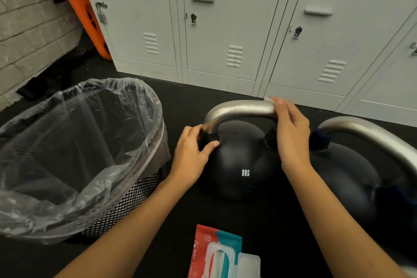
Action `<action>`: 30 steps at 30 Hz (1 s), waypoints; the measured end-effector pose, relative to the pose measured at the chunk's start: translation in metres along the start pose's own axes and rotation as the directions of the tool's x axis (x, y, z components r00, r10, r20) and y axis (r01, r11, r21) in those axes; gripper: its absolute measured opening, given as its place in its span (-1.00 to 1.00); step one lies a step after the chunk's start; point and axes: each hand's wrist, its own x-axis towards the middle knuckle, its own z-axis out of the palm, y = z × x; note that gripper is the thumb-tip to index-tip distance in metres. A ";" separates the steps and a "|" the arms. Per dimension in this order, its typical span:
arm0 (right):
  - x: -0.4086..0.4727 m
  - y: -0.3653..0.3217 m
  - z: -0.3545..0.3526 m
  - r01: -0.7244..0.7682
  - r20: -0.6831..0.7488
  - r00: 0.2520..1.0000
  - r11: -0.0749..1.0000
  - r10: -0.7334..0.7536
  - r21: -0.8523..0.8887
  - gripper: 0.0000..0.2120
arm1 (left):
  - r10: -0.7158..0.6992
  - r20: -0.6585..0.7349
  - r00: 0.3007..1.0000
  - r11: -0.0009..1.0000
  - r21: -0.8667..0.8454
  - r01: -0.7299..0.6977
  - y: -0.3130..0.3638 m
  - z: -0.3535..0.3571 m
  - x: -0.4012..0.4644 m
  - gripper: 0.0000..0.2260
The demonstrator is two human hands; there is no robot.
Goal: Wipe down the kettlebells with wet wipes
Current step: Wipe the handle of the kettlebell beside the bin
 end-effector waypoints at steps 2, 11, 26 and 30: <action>-0.001 0.000 0.000 -0.139 -0.041 0.989 0.985 0.144 0.104 -0.73 | 0.003 -0.005 1.000 1.000 -0.010 -0.003 0.000 0.001 0.000 -0.61; -0.028 0.002 0.013 0.055 -0.135 0.989 0.997 -0.062 -0.055 -0.64 | 0.014 -0.017 1.000 0.999 -0.044 -0.015 -0.004 0.002 0.000 -0.61; -0.011 -0.003 -0.002 0.336 -0.053 0.936 0.929 -0.347 -0.157 -0.79 | 0.045 -0.039 0.998 0.997 -0.068 -0.048 -0.008 0.003 0.001 -0.59; -0.014 -0.005 0.003 0.365 -0.050 0.924 0.914 -0.378 -0.176 -0.81 | 0.048 -0.042 0.998 0.996 -0.070 -0.051 -0.009 0.004 0.001 -0.60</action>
